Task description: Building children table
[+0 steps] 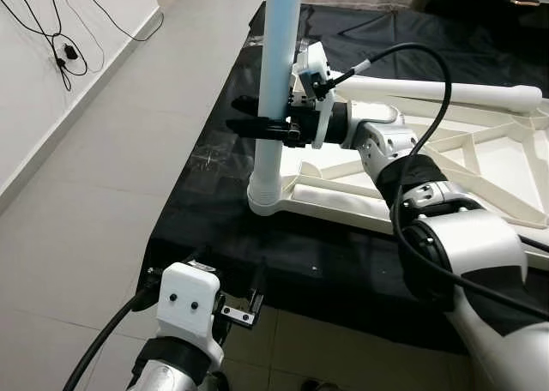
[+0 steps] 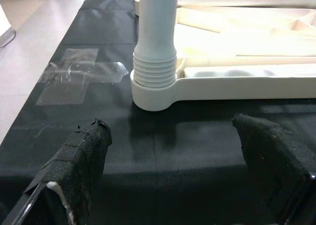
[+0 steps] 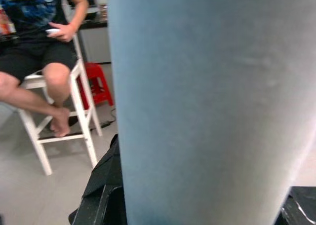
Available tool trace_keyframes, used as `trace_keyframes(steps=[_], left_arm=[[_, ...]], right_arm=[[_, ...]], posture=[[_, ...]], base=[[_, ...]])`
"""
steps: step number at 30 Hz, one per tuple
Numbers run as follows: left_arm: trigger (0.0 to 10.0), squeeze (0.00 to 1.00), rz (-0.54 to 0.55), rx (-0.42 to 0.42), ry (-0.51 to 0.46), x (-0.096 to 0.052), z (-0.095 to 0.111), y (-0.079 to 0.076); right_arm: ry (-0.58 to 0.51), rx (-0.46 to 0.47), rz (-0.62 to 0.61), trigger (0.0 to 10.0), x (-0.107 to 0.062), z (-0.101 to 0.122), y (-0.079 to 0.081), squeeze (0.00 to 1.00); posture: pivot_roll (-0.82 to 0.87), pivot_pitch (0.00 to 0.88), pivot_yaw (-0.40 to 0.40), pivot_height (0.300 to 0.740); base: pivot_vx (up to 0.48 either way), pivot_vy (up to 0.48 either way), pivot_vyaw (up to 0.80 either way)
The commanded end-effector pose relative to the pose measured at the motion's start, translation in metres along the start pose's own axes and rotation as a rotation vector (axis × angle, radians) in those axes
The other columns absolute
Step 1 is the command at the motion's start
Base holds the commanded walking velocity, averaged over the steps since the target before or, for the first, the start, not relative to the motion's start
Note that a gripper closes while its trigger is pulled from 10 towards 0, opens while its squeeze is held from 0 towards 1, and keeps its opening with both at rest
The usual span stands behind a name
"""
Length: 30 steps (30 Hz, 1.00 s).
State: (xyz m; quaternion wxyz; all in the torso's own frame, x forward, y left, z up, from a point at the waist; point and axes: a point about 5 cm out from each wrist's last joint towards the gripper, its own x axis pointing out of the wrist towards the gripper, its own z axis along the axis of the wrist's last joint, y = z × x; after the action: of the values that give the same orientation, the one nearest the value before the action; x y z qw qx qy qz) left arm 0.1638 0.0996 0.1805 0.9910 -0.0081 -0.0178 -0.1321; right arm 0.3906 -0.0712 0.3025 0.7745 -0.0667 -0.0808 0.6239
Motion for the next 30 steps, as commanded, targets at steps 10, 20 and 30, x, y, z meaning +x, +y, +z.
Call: trace_keyframes(steps=[10, 20, 30], left_arm=[[10.0, 0.00, 0.014, 0.010, 0.013, -0.003, -0.001, -0.001], [10.0, 0.00, 0.019, 0.015, 0.013, -0.004, 0.000, 0.000], [10.0, 0.00, 0.035, 0.020, 0.009, -0.005, 0.001, 0.002]], right_arm=[[0.081, 0.068, 0.264, 10.0, -0.004, -0.026, 0.018, 0.00], [0.130, 0.103, 0.370, 10.0, 0.009, -0.039, 0.031, 0.00], [0.122, 0.142, 0.450, 10.0, 0.023, -0.046, 0.043, 0.00]], posture=[[0.10, 0.288, -0.056, 0.740], [0.10, 0.294, -0.053, 0.740], [0.11, 0.294, -0.057, 0.740]], base=[[0.000, 0.000, 0.00], [0.000, 0.000, 0.00], [0.000, 0.000, 0.00]])
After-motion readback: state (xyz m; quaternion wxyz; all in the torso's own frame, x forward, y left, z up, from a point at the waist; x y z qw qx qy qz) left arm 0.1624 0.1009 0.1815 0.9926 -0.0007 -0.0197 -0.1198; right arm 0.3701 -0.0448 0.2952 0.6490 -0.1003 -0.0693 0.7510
